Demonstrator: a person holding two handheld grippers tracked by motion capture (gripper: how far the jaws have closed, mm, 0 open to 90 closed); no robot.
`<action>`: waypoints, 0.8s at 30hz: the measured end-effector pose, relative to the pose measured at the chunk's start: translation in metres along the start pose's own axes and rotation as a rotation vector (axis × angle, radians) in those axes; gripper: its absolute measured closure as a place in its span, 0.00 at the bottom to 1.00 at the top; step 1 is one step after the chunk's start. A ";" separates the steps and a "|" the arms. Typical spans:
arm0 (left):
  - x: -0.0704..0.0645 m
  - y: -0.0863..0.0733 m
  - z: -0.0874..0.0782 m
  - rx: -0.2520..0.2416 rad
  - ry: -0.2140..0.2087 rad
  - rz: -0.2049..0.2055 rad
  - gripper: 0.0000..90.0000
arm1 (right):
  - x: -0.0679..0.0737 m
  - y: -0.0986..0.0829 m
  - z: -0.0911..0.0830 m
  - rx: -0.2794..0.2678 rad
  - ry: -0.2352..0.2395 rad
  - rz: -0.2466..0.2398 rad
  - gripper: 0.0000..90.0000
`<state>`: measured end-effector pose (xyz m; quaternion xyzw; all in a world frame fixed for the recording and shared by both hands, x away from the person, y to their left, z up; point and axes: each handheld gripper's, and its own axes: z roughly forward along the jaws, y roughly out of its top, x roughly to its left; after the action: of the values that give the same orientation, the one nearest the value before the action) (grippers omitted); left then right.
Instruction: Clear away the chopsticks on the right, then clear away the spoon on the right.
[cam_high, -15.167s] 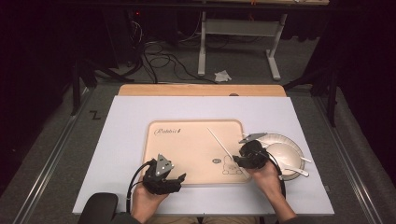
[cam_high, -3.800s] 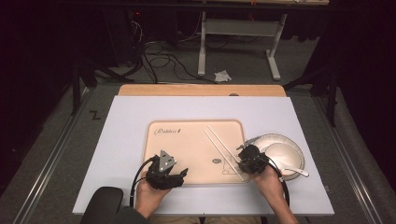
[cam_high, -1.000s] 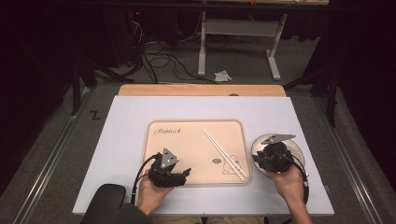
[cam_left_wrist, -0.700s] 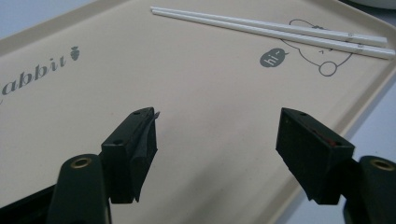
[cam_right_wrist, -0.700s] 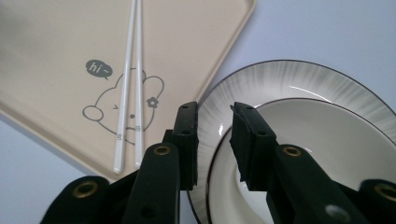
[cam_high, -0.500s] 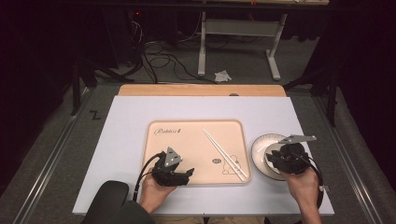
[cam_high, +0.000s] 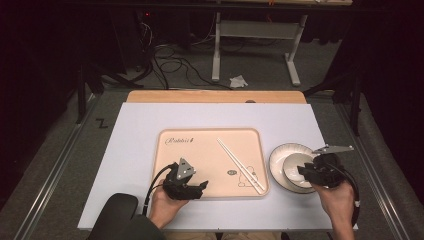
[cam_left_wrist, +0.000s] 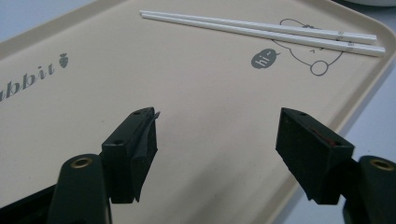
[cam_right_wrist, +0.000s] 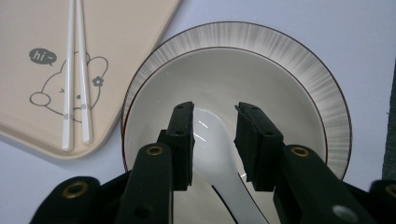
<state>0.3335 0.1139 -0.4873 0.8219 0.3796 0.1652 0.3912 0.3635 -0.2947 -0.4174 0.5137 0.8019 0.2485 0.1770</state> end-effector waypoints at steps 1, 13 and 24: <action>0.000 0.000 0.000 0.000 0.000 0.000 0.33 | -0.001 0.000 0.000 0.007 0.000 -0.001 0.75; 0.000 0.000 0.001 0.001 0.001 -0.002 0.33 | -0.007 -0.003 0.005 0.049 0.011 0.003 0.70; -0.004 0.000 0.001 -0.001 0.011 0.010 0.33 | -0.013 -0.006 0.010 0.102 0.039 0.004 0.68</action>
<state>0.3318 0.1105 -0.4878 0.8226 0.3776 0.1717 0.3889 0.3697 -0.3063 -0.4286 0.5186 0.8159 0.2174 0.1346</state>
